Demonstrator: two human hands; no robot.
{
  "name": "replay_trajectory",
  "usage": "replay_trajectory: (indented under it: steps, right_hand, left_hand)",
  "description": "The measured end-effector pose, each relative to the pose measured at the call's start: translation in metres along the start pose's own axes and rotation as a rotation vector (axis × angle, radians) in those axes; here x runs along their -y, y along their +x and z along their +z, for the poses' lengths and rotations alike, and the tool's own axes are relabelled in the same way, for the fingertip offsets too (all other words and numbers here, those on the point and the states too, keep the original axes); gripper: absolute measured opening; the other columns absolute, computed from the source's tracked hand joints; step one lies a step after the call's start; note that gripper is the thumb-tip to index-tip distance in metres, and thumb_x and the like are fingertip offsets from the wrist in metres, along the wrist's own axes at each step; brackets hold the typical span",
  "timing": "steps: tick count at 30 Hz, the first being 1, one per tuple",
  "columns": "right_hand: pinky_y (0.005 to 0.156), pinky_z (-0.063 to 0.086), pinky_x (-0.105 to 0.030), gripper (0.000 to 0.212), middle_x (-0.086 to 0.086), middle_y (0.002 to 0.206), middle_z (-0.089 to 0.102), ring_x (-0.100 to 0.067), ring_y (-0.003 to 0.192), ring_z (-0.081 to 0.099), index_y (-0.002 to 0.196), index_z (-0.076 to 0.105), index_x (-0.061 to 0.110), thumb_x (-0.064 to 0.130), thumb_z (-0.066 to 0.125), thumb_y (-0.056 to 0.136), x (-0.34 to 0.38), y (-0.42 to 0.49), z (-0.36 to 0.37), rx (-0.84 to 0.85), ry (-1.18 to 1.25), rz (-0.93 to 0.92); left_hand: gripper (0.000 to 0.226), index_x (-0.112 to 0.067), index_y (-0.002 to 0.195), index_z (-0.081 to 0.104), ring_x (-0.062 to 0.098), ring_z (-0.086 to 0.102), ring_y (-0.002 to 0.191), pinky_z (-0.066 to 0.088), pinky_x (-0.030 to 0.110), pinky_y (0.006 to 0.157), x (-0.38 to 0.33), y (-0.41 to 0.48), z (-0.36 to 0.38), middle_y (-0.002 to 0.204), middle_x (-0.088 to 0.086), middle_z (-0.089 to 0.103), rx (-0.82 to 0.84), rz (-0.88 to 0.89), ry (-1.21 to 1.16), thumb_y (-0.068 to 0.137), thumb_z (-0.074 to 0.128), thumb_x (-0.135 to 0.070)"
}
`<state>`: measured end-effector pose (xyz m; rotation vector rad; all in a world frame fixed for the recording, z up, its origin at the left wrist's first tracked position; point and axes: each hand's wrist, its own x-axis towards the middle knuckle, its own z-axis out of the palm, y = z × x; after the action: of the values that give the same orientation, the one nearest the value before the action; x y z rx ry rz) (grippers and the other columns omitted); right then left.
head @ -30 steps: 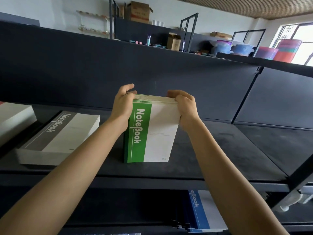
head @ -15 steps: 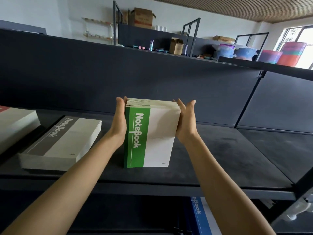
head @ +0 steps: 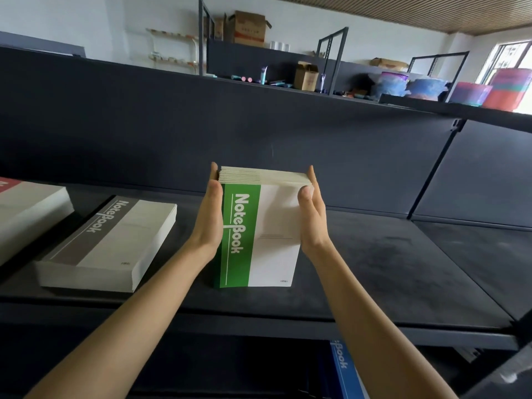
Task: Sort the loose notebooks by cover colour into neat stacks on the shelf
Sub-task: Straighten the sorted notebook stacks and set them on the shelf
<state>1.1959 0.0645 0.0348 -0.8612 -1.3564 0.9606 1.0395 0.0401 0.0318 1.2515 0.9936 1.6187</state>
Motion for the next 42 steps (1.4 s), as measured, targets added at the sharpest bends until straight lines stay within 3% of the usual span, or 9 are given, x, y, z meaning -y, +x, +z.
replay_trajectory:
  steps: [5,9,12,20,27,30,33,37,42]
  right_hand:
    - [0.112,0.03,-0.052,0.14,-0.03,0.126,0.044,-0.04,0.124,0.041,0.151,0.009,0.023,0.088,0.063,0.04,-0.01,-0.001,-0.002,0.053,0.048,0.001]
    - [0.089,0.052,-0.037,0.123,0.005,0.102,0.071,-0.012,0.098,0.067,0.144,0.025,0.011,0.07,0.077,0.05,-0.017,0.001,-0.009,0.139,0.084,-0.034]
    - [0.074,0.054,-0.028,0.104,0.005,0.101,0.07,-0.013,0.093,0.067,0.127,0.043,0.007,0.061,0.084,0.048,-0.029,-0.006,-0.013,0.162,0.09,0.019]
    - [0.081,0.053,-0.025,0.057,0.008,0.106,0.071,-0.01,0.101,0.065,0.11,0.062,0.023,0.039,0.086,0.06,-0.066,-0.029,-0.024,0.317,-0.019,0.065]
    - [0.078,0.053,-0.024,0.074,-0.001,0.109,0.068,-0.012,0.1,0.066,0.112,0.055,0.01,0.029,0.083,0.046,-0.075,-0.032,-0.03,0.193,-0.107,0.117]
    - [0.07,0.053,-0.02,0.065,0.005,0.099,0.07,-0.006,0.089,0.068,0.103,0.058,0.015,0.02,0.085,0.044,-0.067,-0.027,-0.026,0.178,-0.127,0.14]
    - [0.067,0.055,-0.024,0.053,0.005,0.093,0.071,-0.009,0.082,0.069,0.098,0.061,0.015,0.008,0.083,0.051,-0.05,-0.016,-0.017,0.142,-0.113,0.188]
    - [0.072,0.058,-0.038,0.02,-0.007,0.094,0.072,-0.022,0.079,0.069,0.088,0.065,0.011,0.006,0.077,0.073,-0.027,0.001,-0.001,0.107,-0.109,0.361]
    - [0.062,0.057,-0.034,0.032,-0.009,0.086,0.069,-0.022,0.071,0.067,0.096,0.062,-0.002,0.015,0.079,0.075,-0.031,0.003,0.012,0.08,-0.156,0.659]
  left_hand:
    - [0.074,-0.014,0.141,0.042,0.016,0.059,0.112,0.047,0.035,0.097,0.009,-0.001,-0.003,0.128,0.006,0.059,0.042,0.024,0.046,0.086,0.02,-0.059]
    - [0.081,-0.015,0.138,0.044,0.012,0.062,0.107,0.05,0.03,0.089,0.014,0.0,-0.006,0.121,0.002,0.062,0.045,0.064,0.065,0.079,0.024,-0.067]
    - [0.073,-0.013,0.122,0.053,0.009,0.066,0.092,0.052,0.02,0.07,0.027,-0.006,-0.007,0.101,-0.004,0.067,0.021,0.049,0.025,0.078,0.031,-0.068]
    - [0.075,-0.012,0.119,0.05,0.003,0.062,0.088,0.05,0.012,0.069,0.07,-0.029,-0.008,0.101,-0.007,0.062,-0.16,0.094,0.107,0.063,0.049,-0.062]
    - [0.088,-0.012,0.108,0.055,0.005,0.058,0.084,0.045,0.006,0.069,0.077,-0.028,-0.006,0.095,-0.003,0.056,-0.252,0.228,0.258,0.066,0.04,-0.087]
    - [0.067,-0.015,0.102,0.057,0.004,0.057,0.083,0.043,0.008,0.067,0.07,-0.02,-0.008,0.091,-0.004,0.057,-0.243,0.228,0.329,0.072,0.043,-0.073]
    - [0.035,-0.012,0.095,0.061,0.023,0.062,0.084,0.042,0.008,0.057,0.043,-0.002,-0.007,0.082,-0.002,0.061,-0.236,0.125,0.413,0.091,0.048,-0.045]
    - [0.056,-0.004,0.086,0.059,0.031,0.057,0.082,0.045,0.037,0.068,0.012,0.029,-0.014,0.101,0.021,0.061,-0.24,-0.251,0.47,0.098,0.029,-0.05]
    - [0.057,0.0,0.136,0.041,0.028,0.053,0.096,0.032,0.028,0.078,0.031,0.031,-0.028,0.114,0.015,0.056,-0.203,-0.502,0.582,0.103,0.018,-0.04]
